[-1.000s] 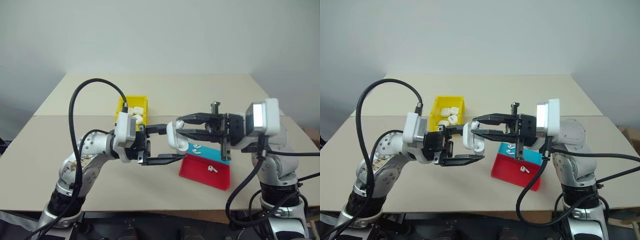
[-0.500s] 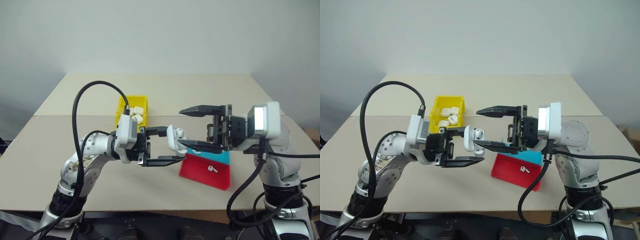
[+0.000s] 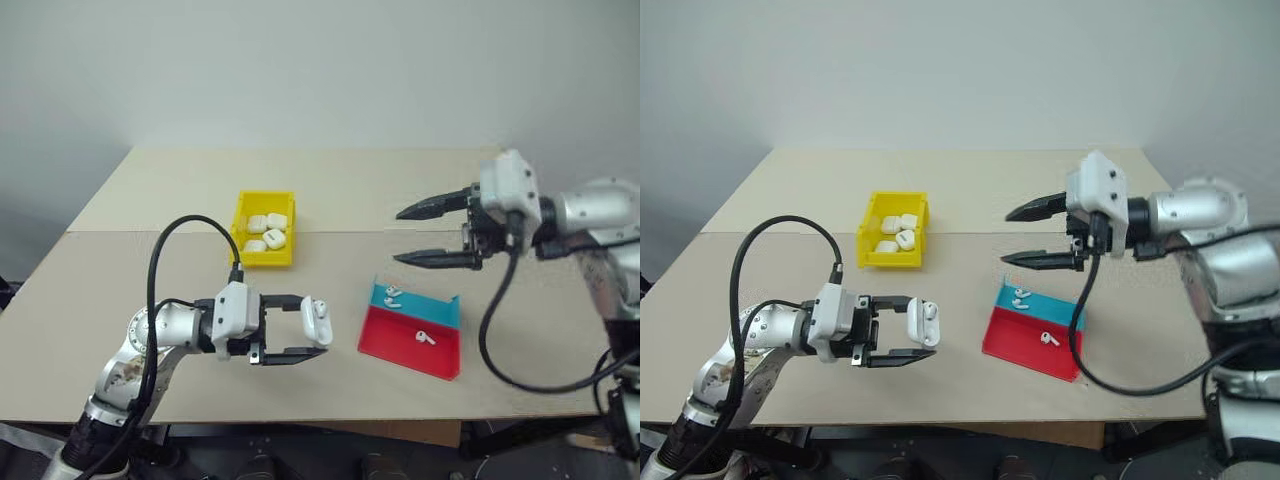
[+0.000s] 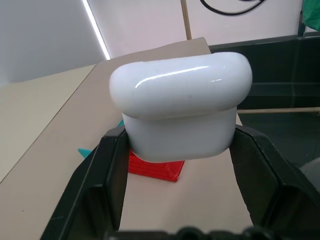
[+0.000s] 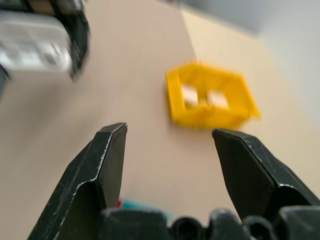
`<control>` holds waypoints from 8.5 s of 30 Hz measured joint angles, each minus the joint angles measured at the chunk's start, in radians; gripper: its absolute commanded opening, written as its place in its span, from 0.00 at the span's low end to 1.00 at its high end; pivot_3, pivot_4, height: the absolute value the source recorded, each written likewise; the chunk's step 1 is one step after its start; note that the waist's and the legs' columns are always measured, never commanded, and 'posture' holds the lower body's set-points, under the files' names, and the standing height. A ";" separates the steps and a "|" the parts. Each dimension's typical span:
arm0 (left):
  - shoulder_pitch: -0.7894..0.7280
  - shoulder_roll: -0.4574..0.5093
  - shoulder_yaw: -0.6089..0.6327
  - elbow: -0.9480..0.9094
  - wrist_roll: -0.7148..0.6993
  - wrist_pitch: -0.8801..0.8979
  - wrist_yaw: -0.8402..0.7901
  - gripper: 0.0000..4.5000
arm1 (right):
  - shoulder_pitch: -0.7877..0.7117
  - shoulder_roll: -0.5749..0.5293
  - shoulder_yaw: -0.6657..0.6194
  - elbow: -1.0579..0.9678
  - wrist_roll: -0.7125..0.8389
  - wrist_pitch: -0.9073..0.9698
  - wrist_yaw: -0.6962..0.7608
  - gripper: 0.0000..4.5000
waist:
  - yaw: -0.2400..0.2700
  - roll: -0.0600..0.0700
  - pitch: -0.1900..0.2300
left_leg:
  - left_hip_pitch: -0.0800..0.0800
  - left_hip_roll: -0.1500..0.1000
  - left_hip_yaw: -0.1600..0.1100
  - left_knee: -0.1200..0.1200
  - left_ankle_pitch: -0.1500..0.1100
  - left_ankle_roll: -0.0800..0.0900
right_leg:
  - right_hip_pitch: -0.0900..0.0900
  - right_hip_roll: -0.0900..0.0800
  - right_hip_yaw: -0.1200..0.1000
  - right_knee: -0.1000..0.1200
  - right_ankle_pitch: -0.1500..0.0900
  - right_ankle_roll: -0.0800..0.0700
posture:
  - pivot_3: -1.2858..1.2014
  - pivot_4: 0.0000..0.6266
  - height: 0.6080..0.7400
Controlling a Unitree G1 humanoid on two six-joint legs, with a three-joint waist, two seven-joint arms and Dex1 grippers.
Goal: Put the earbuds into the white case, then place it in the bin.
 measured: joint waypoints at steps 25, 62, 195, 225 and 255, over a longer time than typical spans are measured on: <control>0.085 0.013 -0.028 -0.042 0.076 -0.045 0.050 0.61 | -0.330 0.426 0.472 0.900 -0.703 -0.458 0.064 0.73 | 0.001 0.000 0.000 | -0.003 0.000 0.001 0.000 0.000 0.000 | -0.004 0.001 0.000 0.002 0.004 0.004 | 0.52 0.24 1.00; 0.089 0.026 -0.028 -0.068 0.087 -0.035 0.084 0.61 | -0.350 0.476 0.428 1.029 -0.778 -0.572 0.047 0.47 | 0.001 0.001 0.000 | -0.003 0.000 0.001 0.000 0.000 0.000 | -0.004 0.001 0.000 0.003 0.004 0.004 | 0.52 0.24 1.00; 0.116 0.025 -0.036 -0.052 0.155 -0.068 0.076 0.61 | -0.410 0.517 0.431 1.239 -0.917 -1.108 -0.017 0.57 | -0.001 0.001 0.000 | 0.000 0.000 0.001 0.000 0.000 0.000 | -0.001 0.001 0.000 0.003 0.004 0.004 | 0.52 0.24 1.00; 0.116 0.025 -0.036 -0.052 0.156 -0.084 0.081 0.61 | -0.425 0.530 0.455 1.276 -0.975 -1.108 -0.093 0.30 | -0.001 0.001 0.000 | 0.000 0.000 0.001 0.000 0.000 0.000 | -0.001 0.001 0.000 0.003 0.004 0.003 | 0.52 0.24 1.00; -0.101 -0.094 0.002 -0.031 -0.007 -0.010 0.130 0.61 | 0.028 0.248 -0.217 0.122 -0.214 -0.046 0.057 0.14 | 0.024 0.002 0.001 | -0.001 0.000 -0.001 0.000 0.000 0.000 | 0.001 0.000 -0.002 0.002 0.004 0.004 | 0.52 0.24 1.00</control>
